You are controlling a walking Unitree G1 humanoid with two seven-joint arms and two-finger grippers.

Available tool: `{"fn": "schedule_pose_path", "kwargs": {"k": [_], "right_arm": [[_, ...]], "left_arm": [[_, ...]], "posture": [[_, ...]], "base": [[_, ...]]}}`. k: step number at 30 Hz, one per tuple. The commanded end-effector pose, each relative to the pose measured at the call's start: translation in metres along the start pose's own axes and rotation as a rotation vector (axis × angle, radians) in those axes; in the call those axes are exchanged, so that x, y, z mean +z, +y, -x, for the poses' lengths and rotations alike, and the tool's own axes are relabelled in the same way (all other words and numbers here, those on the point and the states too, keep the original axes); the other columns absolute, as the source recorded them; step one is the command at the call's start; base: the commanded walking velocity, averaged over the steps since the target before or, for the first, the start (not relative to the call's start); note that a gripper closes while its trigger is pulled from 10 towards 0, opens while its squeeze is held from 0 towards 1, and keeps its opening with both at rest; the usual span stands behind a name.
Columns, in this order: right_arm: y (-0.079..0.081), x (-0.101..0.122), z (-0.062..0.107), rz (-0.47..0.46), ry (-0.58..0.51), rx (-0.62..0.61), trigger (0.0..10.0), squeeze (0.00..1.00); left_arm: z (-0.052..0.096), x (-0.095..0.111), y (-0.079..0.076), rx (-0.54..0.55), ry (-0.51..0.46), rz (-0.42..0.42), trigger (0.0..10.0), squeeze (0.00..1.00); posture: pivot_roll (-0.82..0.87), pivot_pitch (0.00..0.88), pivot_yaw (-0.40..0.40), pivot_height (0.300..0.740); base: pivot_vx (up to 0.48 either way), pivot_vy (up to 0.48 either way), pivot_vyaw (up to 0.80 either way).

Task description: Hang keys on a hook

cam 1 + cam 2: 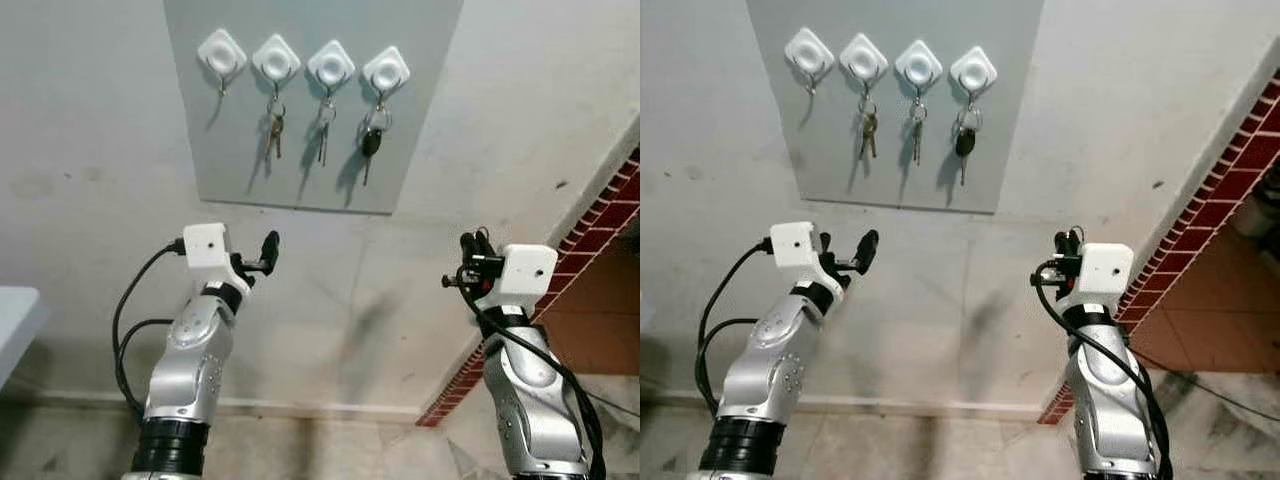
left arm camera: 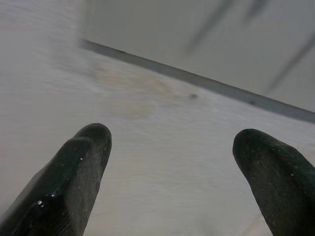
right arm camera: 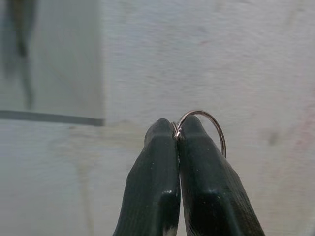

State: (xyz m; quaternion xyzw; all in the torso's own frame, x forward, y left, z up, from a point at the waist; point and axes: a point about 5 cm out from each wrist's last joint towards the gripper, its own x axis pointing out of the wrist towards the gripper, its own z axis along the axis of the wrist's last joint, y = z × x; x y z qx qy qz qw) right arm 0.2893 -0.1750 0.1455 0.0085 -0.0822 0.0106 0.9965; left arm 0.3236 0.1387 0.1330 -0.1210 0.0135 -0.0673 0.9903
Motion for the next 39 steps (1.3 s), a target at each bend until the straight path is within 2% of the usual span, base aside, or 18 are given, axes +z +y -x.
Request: {"fn": "schedule_pose_path", "kwargs": {"k": [1,14,33,39], "right_arm": [[0.000,0.003,-0.001,-0.004,-0.009,0.004,10.0,0.00],[0.001,0.003,0.000,-0.009,-0.008,0.000,10.0,0.00],[0.003,0.003,0.000,-0.018,-0.010,-0.001,10.0,0.00],[0.004,0.004,-0.003,-0.023,-0.017,0.015,10.0,0.00]], "left_arm": [[0.000,0.000,0.000,0.000,0.009,0.004,10.0,0.00],[0.000,0.000,0.001,0.001,0.015,-0.002,10.0,0.00],[-0.002,0.000,0.000,0.009,0.029,-0.051,10.0,0.00],[-0.003,0.001,-0.010,-0.052,0.037,-0.066,10.0,0.00]], "posture": [[0.03,0.043,-0.053,0.740],[0.03,0.043,-0.048,0.740],[0.04,0.043,-0.046,0.740],[0.03,0.042,-0.043,0.740]], "base": [[0.000,0.476,0.00],[0.000,0.458,0.00],[0.000,0.000,0.00],[0.000,0.000,0.00]]}}
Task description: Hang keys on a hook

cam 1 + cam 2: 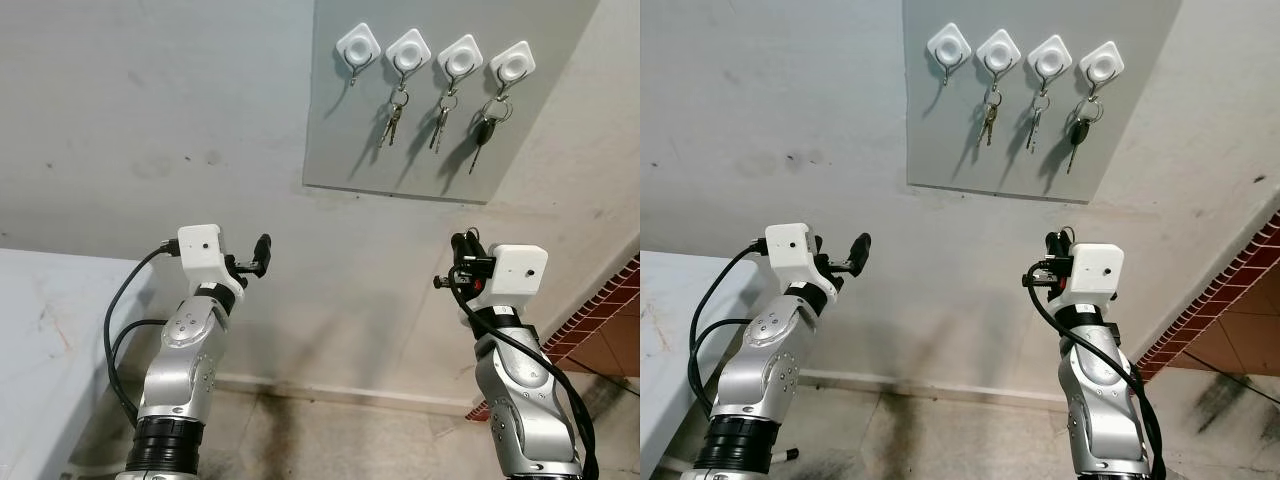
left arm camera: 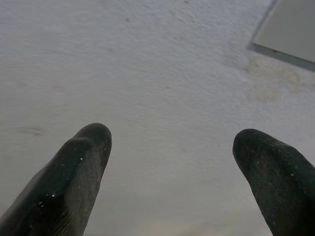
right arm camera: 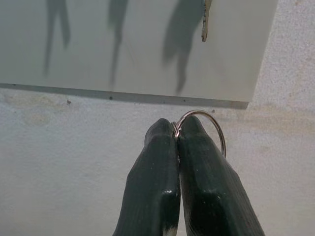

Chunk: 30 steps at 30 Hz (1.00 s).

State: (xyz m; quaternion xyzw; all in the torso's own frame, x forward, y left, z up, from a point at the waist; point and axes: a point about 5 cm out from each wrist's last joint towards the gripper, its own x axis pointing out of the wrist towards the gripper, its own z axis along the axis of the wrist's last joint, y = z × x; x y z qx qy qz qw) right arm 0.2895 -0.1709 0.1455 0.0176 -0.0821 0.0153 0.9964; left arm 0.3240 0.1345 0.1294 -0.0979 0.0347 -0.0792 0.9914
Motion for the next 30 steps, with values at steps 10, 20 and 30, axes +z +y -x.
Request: {"fn": "schedule_pose_path", "kwargs": {"k": [10,20,30], "right_arm": [[0.017,0.017,-0.030,0.005,-0.061,0.155,10.0,0.00],[0.045,0.037,-0.052,-0.025,-0.119,0.345,10.0,0.00],[0.068,0.057,-0.068,-0.097,-0.174,0.462,10.0,0.00]], "left_arm": [[-0.010,0.044,-0.038,-0.234,-0.124,-0.084,10.0,0.00],[-0.009,0.059,-0.045,-0.266,-0.167,-0.088,10.0,0.00],[-0.009,0.067,-0.051,-0.284,-0.188,-0.084,10.0,0.00]], "posture": [[0.03,0.045,-0.042,0.740],[0.04,0.047,-0.053,0.740],[0.04,0.054,-0.062,0.740]], "base": [[0.000,0.000,0.00],[0.000,0.000,0.00],[0.000,0.000,0.00]]}}
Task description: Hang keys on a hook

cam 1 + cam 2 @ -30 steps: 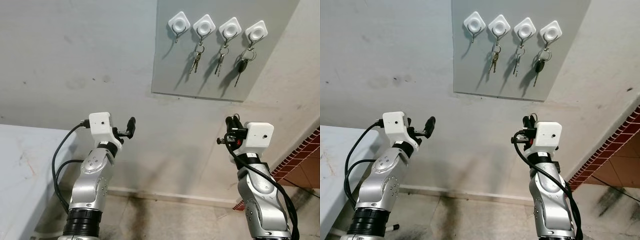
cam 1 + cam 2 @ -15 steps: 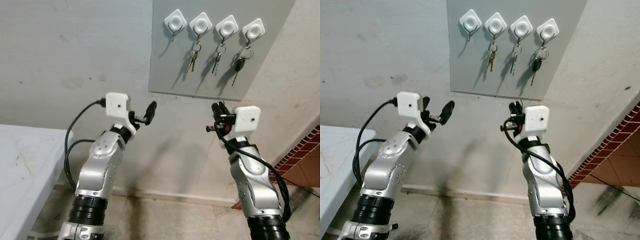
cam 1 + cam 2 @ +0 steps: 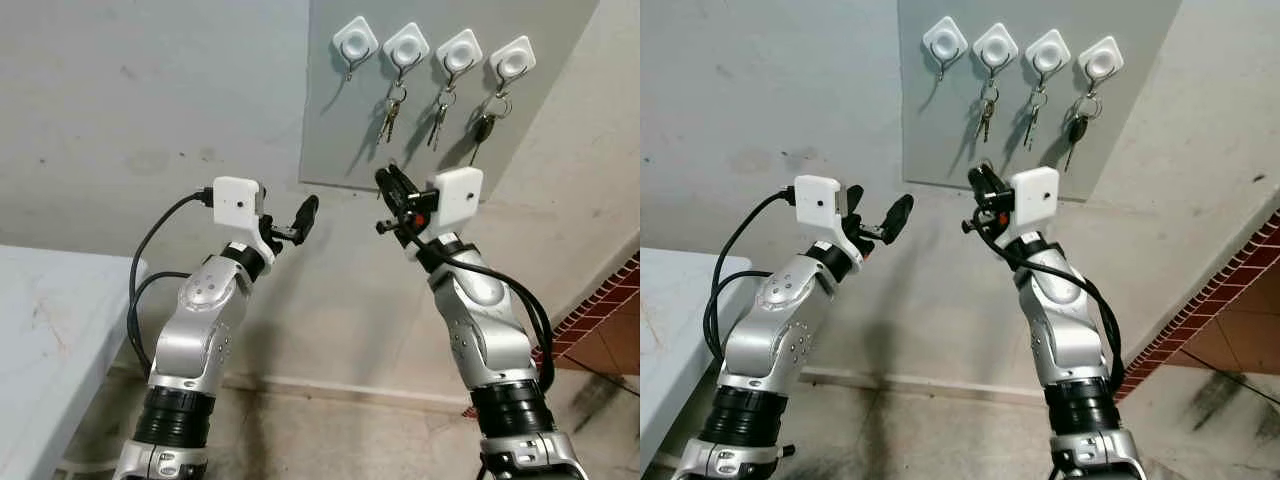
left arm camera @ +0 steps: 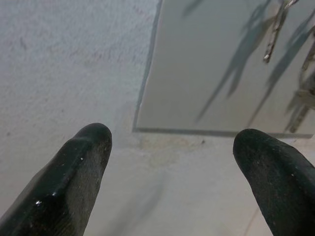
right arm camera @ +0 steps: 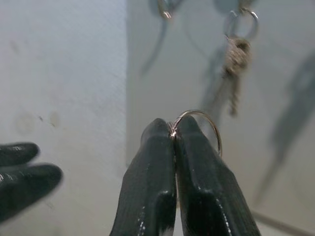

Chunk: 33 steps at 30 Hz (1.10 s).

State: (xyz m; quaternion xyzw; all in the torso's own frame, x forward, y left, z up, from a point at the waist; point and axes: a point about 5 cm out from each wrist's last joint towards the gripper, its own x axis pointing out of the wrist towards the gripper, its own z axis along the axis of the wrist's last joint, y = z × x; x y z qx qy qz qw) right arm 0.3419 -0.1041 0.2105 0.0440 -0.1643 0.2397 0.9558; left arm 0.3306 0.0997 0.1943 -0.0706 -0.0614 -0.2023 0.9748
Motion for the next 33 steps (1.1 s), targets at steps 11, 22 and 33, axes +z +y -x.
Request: {"fn": "schedule_pose_path", "kwargs": {"k": [11,22,33], "right_arm": [[0.004,0.021,-0.027,-0.063,-0.096,0.041,10.0,0.00],[0.006,0.030,-0.039,-0.153,-0.149,0.070,10.0,0.00],[0.009,0.037,-0.050,-0.158,-0.168,0.099,10.0,0.00]], "left_arm": [[-0.010,0.019,-0.013,-0.062,-0.050,-0.035,10.0,0.00],[-0.015,0.027,-0.016,-0.082,-0.067,-0.040,10.0,0.00],[-0.018,0.031,-0.018,-0.099,-0.076,-0.039,10.0,0.00]], "posture": [[0.05,0.059,-0.067,0.740],[0.05,0.066,-0.067,0.740],[0.05,0.067,-0.065,0.740]], "base": [[0.000,0.000,0.00],[0.000,0.000,0.00],[0.000,0.000,0.00]]}}
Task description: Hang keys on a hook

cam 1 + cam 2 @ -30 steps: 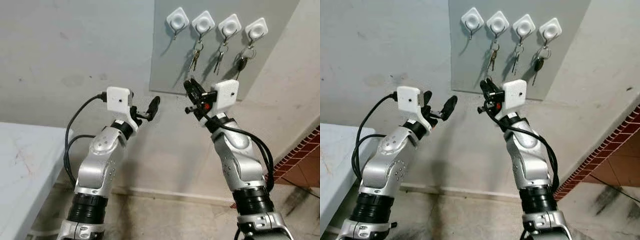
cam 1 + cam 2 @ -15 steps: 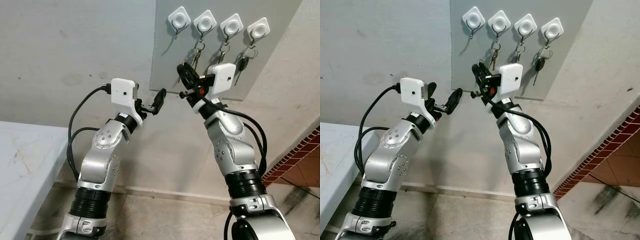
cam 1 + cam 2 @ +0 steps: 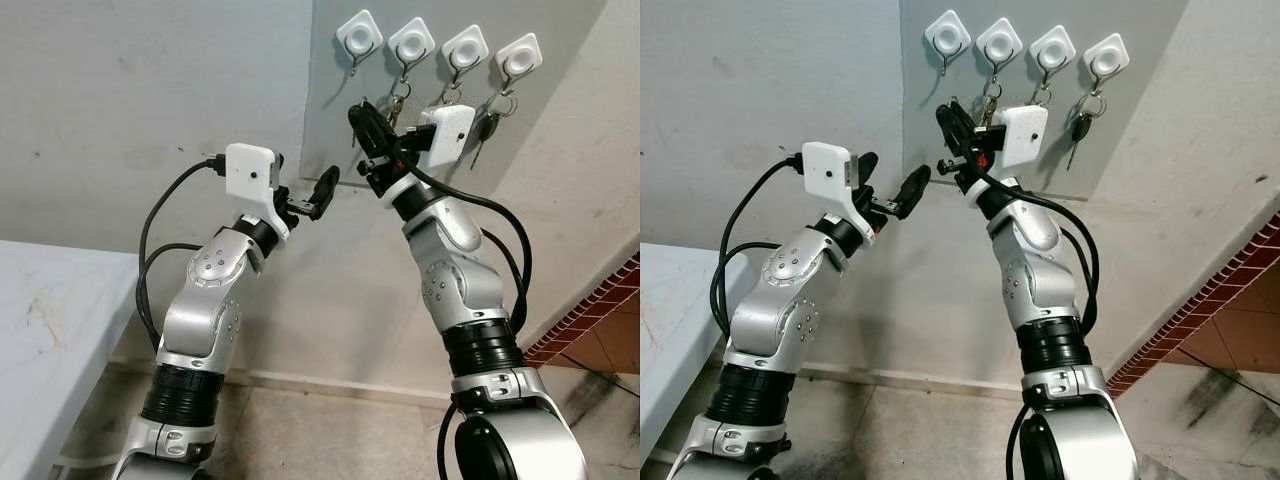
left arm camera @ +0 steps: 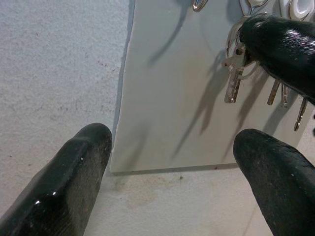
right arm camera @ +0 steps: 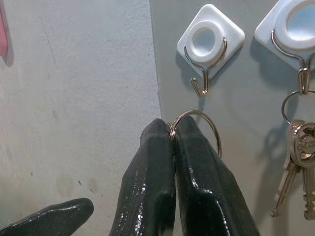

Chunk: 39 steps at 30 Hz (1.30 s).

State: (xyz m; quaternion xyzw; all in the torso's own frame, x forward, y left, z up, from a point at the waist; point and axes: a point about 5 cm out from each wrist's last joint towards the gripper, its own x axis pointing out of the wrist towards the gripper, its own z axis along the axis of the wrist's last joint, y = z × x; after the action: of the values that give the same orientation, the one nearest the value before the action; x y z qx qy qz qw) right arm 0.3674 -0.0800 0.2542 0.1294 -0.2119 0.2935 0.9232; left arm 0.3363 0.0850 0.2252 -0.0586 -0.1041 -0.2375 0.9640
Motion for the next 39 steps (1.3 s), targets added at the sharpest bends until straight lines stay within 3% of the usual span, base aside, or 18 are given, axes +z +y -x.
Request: {"fn": "schedule_pose_path", "kwargs": {"k": [1,18,39], "right_arm": [[0.000,0.008,-0.005,0.004,-0.033,0.007,10.0,0.00],[-0.005,0.023,-0.025,0.052,-0.061,0.039,10.0,0.00],[-0.014,0.027,-0.035,0.093,-0.030,0.067,10.0,0.00]], "left_arm": [[-0.003,0.004,-0.003,-0.020,-0.003,-0.004,10.0,0.00],[-0.006,0.012,-0.009,-0.048,-0.023,0.002,10.0,0.00],[-0.003,0.014,-0.011,-0.041,-0.024,0.022,10.0,0.00]], "posture": [[0.05,0.066,-0.065,0.740],[0.06,0.063,-0.067,0.740],[0.07,0.077,-0.077,0.740]], "base": [[0.000,0.000,0.00],[0.000,0.000,0.00],[0.000,0.000,0.00]]}}
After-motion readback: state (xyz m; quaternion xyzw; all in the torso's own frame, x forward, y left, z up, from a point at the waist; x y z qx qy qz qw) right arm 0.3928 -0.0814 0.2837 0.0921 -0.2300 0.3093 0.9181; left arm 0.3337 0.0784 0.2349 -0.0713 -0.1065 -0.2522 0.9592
